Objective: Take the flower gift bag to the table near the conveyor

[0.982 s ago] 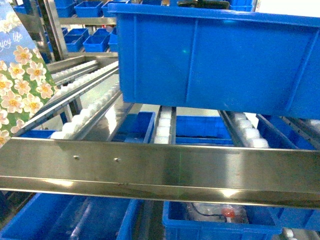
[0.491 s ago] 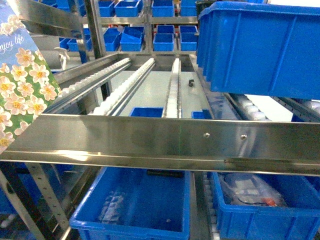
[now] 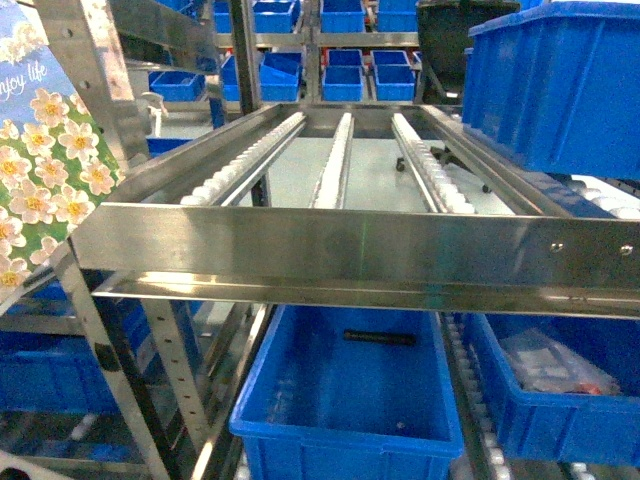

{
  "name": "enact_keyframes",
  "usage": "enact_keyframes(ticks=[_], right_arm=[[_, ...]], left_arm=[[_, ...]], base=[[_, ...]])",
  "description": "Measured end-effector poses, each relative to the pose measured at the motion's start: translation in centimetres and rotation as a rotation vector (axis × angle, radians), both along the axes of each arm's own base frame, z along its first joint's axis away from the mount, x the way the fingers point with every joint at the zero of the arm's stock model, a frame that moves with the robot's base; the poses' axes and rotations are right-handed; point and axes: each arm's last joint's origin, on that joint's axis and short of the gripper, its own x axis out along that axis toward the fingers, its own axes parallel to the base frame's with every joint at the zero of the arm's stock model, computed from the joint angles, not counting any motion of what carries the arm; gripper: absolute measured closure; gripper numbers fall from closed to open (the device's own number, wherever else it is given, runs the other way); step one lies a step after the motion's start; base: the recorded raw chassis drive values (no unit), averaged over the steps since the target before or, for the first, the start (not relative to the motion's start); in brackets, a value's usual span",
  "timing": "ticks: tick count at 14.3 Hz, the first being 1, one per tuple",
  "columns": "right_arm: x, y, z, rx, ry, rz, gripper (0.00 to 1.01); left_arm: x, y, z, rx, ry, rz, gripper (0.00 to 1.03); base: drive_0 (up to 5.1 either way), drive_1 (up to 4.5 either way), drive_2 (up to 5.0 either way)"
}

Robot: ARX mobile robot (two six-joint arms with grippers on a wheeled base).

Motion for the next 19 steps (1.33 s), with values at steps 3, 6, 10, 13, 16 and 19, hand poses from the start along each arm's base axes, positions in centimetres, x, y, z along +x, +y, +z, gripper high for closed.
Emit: enact_keyframes(ticks=[3,6,10,13,16,19], right_arm=[[0.00,0.00,-0.01,0.000,0.000,0.000,0.99],[-0.01,0.00,0.00,0.000,-0.001,0.000,0.99],[0.00,0.00,-0.04,0.001,0.003,0.000,0.99],[0.00,0.00,-0.01,0.000,0.000,0.000,0.99],[0.00,0.00,-0.03,0.001,0.002,0.000,0.99],[0.00,0.00,-0.03,0.001,0.002,0.000,0.99]], left_arm=[[-0.01,0.00,-0.03,0.001,0.004,0.000,1.01],[-0.01,0.00,-0.02,0.001,0.002,0.000,1.01],[-0.01,0.00,-0.03,0.001,0.003,0.000,1.01],[-0.01,0.00,-0.01,0.001,0.001,0.000,1.01],[-0.01,0.01,-0.02,0.001,0.002,0.000,1.01],[-0.01,0.00,-0.01,0.000,0.001,0.000,1.01]], base=[[-4.6,0.82,3.9],[-4.6,0.78,3.9],[-4.6,0.72,3.9],[-4.4,0.36,4.2],[-4.4,0.33,4.2],[-4.6,0.38,4.0]])
